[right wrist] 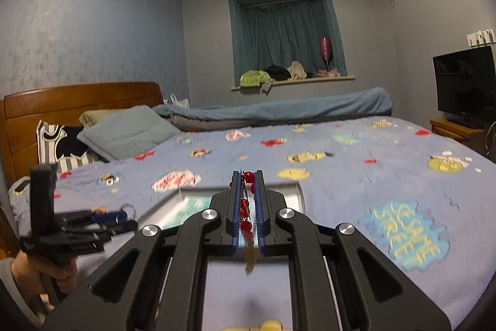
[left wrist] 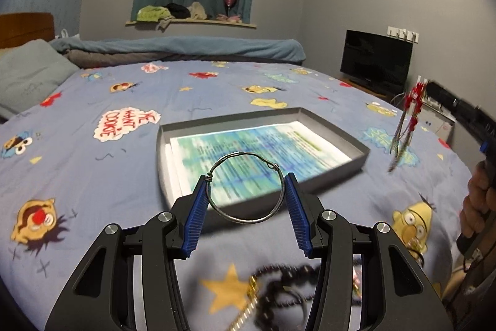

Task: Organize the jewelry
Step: 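Carry the silver ring into the gray box and open the left tool while the right releases red beads there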

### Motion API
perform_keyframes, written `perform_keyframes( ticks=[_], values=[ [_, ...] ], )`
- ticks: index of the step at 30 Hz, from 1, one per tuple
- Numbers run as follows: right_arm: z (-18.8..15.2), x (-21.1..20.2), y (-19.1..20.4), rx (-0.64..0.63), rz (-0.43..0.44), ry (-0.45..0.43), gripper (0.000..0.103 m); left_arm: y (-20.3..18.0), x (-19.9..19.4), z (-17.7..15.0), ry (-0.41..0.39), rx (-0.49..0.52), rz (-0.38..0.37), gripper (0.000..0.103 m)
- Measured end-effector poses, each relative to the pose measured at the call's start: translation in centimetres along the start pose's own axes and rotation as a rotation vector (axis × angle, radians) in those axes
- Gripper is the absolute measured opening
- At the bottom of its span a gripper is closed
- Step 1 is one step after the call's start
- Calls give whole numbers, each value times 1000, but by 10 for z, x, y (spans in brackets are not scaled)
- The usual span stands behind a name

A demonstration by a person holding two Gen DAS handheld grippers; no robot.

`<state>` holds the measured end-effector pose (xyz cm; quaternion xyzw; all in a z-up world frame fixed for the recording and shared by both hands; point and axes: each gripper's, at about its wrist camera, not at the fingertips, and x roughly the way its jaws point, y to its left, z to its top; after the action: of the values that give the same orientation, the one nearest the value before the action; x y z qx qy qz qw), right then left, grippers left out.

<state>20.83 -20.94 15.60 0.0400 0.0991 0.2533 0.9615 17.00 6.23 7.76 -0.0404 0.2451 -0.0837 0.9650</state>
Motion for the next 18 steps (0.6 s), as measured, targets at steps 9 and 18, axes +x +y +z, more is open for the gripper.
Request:
perform_keyframes(
  ticks=[9, 18],
  values=[
    [1, 58, -7, 29, 22, 68, 8, 17, 46, 23, 62, -13, 1, 51],
    [-30, 106, -19, 58, 20, 262, 8, 17, 92, 15, 209, -6, -24, 51]
  ],
)
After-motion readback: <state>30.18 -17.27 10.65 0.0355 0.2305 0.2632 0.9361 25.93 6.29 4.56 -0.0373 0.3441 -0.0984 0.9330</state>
